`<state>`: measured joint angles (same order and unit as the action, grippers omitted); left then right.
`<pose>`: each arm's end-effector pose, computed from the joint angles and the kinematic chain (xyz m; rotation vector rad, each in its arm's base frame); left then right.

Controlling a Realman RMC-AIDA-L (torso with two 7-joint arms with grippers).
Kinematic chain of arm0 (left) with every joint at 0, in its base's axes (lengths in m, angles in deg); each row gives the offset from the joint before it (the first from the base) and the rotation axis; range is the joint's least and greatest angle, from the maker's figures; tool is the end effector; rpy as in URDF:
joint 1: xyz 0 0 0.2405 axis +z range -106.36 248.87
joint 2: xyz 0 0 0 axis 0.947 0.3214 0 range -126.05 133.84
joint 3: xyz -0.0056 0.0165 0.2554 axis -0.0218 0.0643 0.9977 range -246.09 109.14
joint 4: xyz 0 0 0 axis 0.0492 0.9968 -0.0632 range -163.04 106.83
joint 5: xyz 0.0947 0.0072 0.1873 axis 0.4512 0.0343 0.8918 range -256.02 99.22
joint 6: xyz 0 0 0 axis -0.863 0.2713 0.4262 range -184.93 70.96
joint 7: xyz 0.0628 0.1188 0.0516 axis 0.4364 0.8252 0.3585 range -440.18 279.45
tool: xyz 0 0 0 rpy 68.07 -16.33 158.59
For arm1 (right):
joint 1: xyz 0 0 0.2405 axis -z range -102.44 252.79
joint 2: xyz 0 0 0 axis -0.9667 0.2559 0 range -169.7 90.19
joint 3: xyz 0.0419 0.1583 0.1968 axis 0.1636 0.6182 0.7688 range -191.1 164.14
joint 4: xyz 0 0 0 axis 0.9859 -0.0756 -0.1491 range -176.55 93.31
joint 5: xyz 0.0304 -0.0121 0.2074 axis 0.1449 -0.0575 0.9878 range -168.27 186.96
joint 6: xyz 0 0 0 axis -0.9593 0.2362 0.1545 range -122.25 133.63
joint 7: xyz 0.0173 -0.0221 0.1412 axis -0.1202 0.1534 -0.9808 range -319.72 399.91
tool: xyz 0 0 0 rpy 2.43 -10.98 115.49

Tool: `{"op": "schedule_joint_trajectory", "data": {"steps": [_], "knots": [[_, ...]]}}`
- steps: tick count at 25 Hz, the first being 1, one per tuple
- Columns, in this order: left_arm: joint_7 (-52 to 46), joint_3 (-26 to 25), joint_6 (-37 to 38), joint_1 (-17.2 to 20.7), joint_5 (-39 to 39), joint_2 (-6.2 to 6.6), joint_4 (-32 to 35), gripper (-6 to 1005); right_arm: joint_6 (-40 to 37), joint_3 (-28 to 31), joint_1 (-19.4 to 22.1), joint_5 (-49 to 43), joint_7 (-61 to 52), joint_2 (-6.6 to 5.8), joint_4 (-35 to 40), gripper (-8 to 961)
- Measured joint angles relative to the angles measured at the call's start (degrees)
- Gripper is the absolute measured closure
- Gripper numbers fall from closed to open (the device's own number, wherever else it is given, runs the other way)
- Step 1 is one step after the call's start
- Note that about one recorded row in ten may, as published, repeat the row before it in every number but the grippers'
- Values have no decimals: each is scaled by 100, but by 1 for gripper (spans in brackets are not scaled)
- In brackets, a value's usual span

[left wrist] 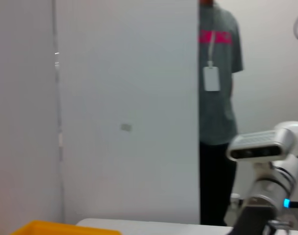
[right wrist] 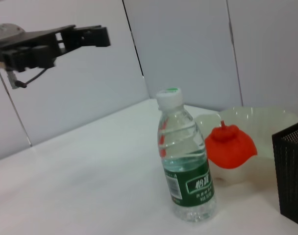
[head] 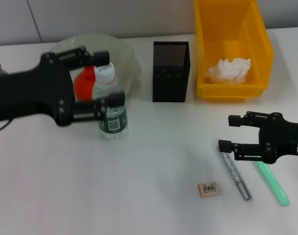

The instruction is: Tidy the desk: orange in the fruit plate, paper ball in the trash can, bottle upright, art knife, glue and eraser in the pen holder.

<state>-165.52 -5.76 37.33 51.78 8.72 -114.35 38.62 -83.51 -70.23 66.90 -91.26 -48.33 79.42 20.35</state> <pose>-0.1767 0.3073 0.0480 -2.7621 -0.0987 -0.9606 0.2844 0.2674 0.0360 -2.6307 0.6664 0.6427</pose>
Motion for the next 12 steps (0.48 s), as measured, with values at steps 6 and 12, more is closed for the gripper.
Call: {"op": "schedule_joint_trajectory", "data": {"steps": [6,12], "knots": [[515,14,220,-29,23,-10,-467,180,-1,17,-47,-271,-190,-8,200,170],[804,56,165,-311,118,-10,-1334,180,-38,156,-267,-618,-616,-9,372,171]]}}
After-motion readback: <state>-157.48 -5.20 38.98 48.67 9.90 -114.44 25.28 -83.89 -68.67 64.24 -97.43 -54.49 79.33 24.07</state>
